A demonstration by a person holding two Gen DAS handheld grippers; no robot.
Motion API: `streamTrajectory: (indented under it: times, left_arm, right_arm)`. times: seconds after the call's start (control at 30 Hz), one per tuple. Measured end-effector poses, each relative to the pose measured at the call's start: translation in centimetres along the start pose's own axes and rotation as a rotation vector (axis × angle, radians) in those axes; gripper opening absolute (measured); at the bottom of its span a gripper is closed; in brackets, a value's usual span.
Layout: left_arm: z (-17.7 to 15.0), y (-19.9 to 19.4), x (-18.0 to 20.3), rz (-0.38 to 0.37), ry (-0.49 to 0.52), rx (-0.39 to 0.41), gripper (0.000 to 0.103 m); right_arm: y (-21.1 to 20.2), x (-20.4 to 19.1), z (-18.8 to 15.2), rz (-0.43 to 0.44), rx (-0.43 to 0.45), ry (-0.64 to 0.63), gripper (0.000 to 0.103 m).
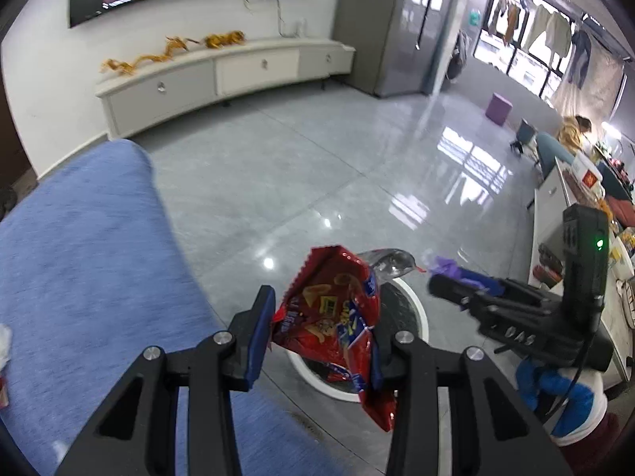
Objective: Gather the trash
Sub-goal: 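Carry both items over the bin and open both tools to drop them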
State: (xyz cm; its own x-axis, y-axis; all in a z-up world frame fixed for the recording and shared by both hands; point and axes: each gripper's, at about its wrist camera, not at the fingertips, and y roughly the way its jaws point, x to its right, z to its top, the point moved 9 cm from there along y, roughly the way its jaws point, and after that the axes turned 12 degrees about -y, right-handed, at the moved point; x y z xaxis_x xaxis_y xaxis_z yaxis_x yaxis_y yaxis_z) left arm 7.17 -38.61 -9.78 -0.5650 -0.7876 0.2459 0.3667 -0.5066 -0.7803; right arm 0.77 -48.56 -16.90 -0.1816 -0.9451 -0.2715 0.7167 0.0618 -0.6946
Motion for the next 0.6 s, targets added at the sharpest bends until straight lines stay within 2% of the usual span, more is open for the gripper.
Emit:
streamTrajectory:
  times: [0.17, 0.27, 0.3, 0.6]
  left_arm:
    - [-0.2, 4.1, 2.2, -0.031, 0.001, -0.074, 0.041]
    - [-0.2, 5.5, 3.0, -0.056, -0.01, -0.097, 0.054]
    - [-0.1, 6.0, 3.2, -0.067, -0.019, -0.106, 0.058]
    - [-0.2, 7.2, 3.8, -0.121, -0.044, -0.141, 0.06]
  right_arm:
    - [2.0, 3.0, -1.1, -0.008, -0.039, 0.075, 0.051]
    - [2.3, 4.3, -1.5, -0.013, -0.049, 0.109, 0.052]
    - [2.2, 4.6, -1.8, -0.016, -0.05, 0.117, 0.056]
    - [0.9, 5.1, -1.7, -0.039, -0.027, 0.152, 0.062]
